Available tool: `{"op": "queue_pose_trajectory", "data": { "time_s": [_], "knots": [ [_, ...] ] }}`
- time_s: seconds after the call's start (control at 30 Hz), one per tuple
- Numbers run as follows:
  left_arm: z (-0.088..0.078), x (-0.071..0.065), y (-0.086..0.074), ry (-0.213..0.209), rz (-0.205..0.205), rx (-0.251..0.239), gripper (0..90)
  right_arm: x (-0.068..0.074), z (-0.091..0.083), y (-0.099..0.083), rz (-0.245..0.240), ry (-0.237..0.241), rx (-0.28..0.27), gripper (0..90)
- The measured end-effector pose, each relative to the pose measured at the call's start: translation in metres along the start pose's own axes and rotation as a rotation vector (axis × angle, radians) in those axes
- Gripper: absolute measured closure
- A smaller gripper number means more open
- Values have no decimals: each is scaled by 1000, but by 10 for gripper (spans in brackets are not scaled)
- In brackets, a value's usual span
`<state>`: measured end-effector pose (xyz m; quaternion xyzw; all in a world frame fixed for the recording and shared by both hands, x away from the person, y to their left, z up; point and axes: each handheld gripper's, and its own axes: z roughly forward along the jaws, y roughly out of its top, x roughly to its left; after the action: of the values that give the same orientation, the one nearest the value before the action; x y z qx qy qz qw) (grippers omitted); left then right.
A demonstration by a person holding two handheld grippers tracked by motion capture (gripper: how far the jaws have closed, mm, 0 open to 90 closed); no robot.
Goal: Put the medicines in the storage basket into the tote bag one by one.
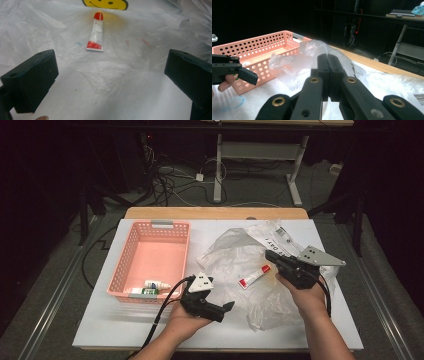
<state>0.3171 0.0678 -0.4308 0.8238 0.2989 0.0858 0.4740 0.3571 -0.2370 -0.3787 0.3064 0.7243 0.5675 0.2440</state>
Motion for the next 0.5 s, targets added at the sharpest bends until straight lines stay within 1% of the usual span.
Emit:
{"op": "queue_pose_trajectory", "data": {
  "time_s": [0.1, 0.17, 0.27, 0.5],
  "knots": [
    [-6, 2, 1, 8, -7, -11, 0, 0, -1, 0, -6, 2, 0, 900],
    [-10, 4, 0, 17, -7, -11, 0, 0, -1, 0, 1, 3, 1, 900],
    [-16, 8, 0, 38, -4, -11, 0, 1, 0, -1, -4, 9, 3, 900],
    [-26, 18, -2, 73, -16, -8, 0, 0, -1, -1, -1, 10, 1, 900]
  ]
}}
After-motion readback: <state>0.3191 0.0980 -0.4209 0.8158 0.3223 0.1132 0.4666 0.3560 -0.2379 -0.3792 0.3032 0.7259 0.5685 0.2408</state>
